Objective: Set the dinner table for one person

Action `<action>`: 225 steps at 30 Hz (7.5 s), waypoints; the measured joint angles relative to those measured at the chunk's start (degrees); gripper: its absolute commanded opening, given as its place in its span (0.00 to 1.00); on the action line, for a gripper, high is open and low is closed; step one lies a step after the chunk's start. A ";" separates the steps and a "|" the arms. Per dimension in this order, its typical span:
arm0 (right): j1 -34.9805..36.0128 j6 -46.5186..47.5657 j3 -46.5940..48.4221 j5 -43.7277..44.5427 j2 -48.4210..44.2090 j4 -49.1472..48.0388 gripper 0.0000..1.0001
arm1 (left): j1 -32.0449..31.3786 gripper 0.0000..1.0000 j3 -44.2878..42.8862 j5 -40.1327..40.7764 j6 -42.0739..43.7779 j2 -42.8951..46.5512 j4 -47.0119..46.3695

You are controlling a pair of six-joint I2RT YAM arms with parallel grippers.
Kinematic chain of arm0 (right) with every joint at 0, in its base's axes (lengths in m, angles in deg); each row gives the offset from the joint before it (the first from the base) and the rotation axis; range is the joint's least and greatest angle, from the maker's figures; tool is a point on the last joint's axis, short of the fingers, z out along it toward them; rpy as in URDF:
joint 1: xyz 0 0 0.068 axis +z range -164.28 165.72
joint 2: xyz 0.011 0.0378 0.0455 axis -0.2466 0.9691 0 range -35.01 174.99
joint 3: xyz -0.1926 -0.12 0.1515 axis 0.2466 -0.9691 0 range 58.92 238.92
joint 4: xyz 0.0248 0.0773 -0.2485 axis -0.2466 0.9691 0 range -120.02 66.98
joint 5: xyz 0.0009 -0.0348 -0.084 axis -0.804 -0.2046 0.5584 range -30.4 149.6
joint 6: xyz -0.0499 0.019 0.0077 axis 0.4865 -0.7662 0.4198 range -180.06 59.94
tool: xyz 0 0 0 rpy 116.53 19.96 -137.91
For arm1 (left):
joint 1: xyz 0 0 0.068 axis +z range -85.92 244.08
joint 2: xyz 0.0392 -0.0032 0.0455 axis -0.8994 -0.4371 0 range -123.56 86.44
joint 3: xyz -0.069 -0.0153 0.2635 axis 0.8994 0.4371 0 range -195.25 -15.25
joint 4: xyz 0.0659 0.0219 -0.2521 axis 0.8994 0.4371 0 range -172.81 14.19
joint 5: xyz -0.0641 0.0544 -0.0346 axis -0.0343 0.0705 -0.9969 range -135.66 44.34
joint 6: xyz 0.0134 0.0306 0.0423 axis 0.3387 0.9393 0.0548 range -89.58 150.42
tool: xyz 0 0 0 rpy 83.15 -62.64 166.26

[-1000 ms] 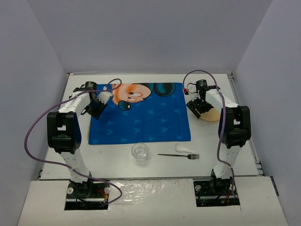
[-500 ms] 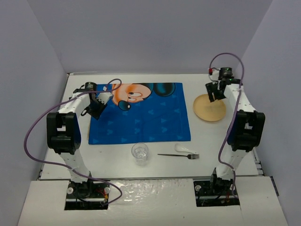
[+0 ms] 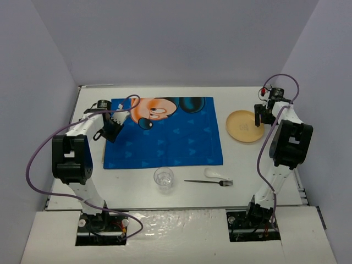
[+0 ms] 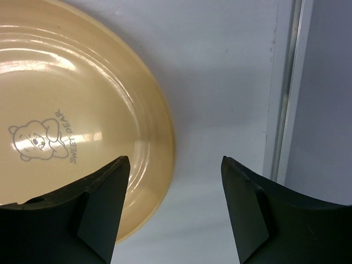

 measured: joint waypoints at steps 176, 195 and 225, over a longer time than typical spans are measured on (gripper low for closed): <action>62.98 12.35 9.49 -20.86 -4.80 31.42 0.76 | 2.51 0.51 -2.13 -1.05 -6.41 2.63 -4.23; 71.33 11.66 5.46 -22.66 -5.04 28.56 0.73 | 2.46 0.51 -0.01 5.76 -10.76 4.55 -7.47; 74.12 11.03 9.36 -17.34 3.06 26.43 0.00 | 2.46 0.51 2.99 7.50 -9.18 6.27 -9.61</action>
